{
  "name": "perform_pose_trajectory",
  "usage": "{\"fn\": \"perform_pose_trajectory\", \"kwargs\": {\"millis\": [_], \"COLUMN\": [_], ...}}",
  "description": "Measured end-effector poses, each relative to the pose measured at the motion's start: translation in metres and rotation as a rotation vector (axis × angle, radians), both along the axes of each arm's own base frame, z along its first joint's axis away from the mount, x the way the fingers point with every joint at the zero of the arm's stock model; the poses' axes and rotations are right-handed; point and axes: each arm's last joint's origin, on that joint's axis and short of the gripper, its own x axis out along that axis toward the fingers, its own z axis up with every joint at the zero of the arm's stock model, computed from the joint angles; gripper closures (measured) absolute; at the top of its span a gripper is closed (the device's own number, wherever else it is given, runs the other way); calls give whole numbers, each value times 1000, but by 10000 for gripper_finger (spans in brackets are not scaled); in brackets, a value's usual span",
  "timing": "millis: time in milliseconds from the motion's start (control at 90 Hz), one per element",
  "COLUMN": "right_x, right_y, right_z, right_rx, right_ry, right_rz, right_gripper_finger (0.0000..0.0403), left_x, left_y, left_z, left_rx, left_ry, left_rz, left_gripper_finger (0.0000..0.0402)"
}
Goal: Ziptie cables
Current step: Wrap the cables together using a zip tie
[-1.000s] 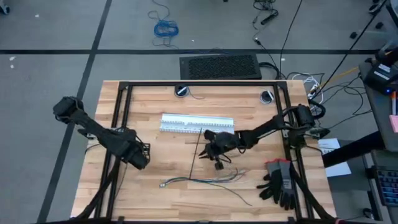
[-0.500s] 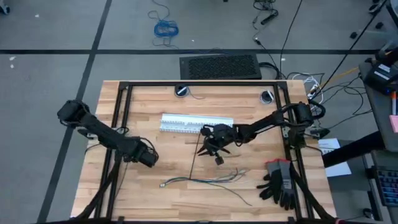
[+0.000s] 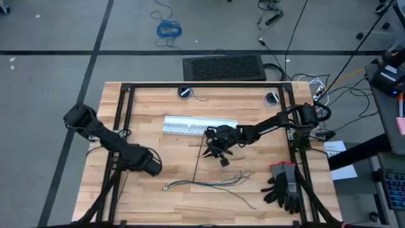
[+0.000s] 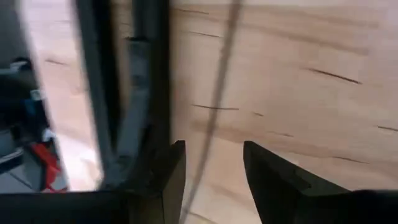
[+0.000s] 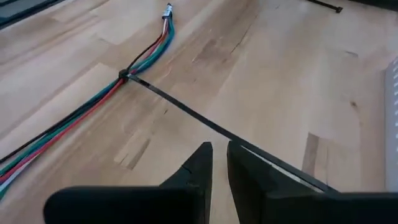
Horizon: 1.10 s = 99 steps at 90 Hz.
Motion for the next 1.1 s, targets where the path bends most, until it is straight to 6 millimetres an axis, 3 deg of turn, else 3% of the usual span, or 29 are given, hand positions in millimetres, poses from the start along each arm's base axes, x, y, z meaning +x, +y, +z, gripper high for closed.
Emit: {"fn": "perform_pose_trajectory", "kwargs": {"millis": [144,467,756,944,1100], "right_x": [0,0,0,0,0], "right_y": [-1,-2,-2,-1,1], "right_z": [0,0,1,0,-1], "right_rx": [0,1,15,20,24], "right_ry": [-2,-1,-1,5,18], "right_rz": [-4,-6,-15,-19,-18], "right_gripper_finger": [365,365,365,365,365], "left_x": [-3,3,-2,14,54], "left_y": [-6,-14,-10,-12,-26], "left_z": [-7,-35,-62,-54,-27], "left_rx": [50,93,36,14,99], "left_ry": [57,143,121,67,-208], "left_rz": [-4,-67,-82,-165,-312], "left_gripper_finger": [272,392,397,397,398]}}
